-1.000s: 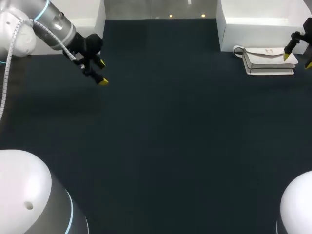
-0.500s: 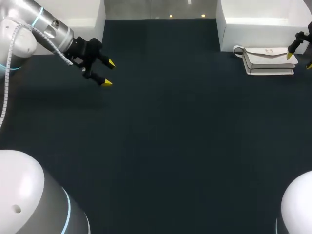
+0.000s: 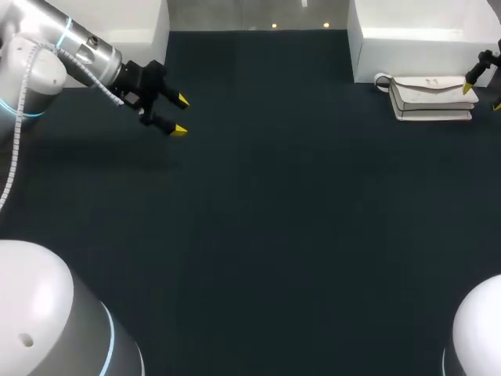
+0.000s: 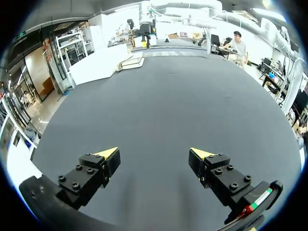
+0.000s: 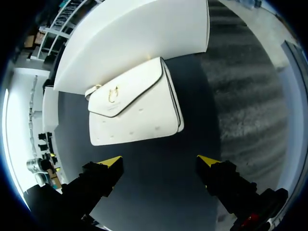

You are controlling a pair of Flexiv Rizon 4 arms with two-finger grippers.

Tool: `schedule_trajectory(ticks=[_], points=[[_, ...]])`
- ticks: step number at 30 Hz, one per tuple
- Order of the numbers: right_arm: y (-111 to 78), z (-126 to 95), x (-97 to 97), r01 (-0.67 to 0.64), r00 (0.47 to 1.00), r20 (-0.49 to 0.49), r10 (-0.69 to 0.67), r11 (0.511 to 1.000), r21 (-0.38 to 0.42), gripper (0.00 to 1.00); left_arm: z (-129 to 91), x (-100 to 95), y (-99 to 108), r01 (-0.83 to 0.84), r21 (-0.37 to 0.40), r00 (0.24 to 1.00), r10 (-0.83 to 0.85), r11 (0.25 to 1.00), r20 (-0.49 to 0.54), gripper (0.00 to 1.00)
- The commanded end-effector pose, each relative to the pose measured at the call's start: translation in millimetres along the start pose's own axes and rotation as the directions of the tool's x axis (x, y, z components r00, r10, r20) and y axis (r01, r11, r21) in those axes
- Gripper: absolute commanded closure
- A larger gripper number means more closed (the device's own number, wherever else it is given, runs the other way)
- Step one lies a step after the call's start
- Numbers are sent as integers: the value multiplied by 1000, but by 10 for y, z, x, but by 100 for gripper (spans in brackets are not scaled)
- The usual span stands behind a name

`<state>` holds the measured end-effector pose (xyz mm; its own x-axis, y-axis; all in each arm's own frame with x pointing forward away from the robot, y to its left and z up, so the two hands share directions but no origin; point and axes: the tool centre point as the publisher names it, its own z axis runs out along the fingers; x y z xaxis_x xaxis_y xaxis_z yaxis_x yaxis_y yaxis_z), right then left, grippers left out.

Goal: Pick up the bag, open it, inspect its contents, close it, and place it on the opposite side

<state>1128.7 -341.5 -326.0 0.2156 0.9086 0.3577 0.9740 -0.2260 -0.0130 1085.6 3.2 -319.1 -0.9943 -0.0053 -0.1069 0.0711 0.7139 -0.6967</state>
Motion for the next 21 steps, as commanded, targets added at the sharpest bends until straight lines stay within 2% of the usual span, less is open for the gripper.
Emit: schedule_trajectory(ticks=[1, 9, 16, 21], points=[[91, 0, -60, -3, 1000, -16, 4, 997, 73, 0, 8, -28, -7, -1, -1, 1000, 1, 1000, -5, 0], [222, 7, -104, -4, 999, -34, 6, 998, 66, 0, 8, -28, -7, -1, -1, 1000, 1, 1000, -5, 0], [453, 56, -188, -12, 995, -102, 17, 998, 55, 0, 8, -28, -7, -1, -1, 1000, 1, 1000, -5, 0], [590, 100, -250, -14, 994, -107, 21, 998, 62, 0, 8, -28, -7, -1, -1, 1000, 1, 1000, -5, 0]])
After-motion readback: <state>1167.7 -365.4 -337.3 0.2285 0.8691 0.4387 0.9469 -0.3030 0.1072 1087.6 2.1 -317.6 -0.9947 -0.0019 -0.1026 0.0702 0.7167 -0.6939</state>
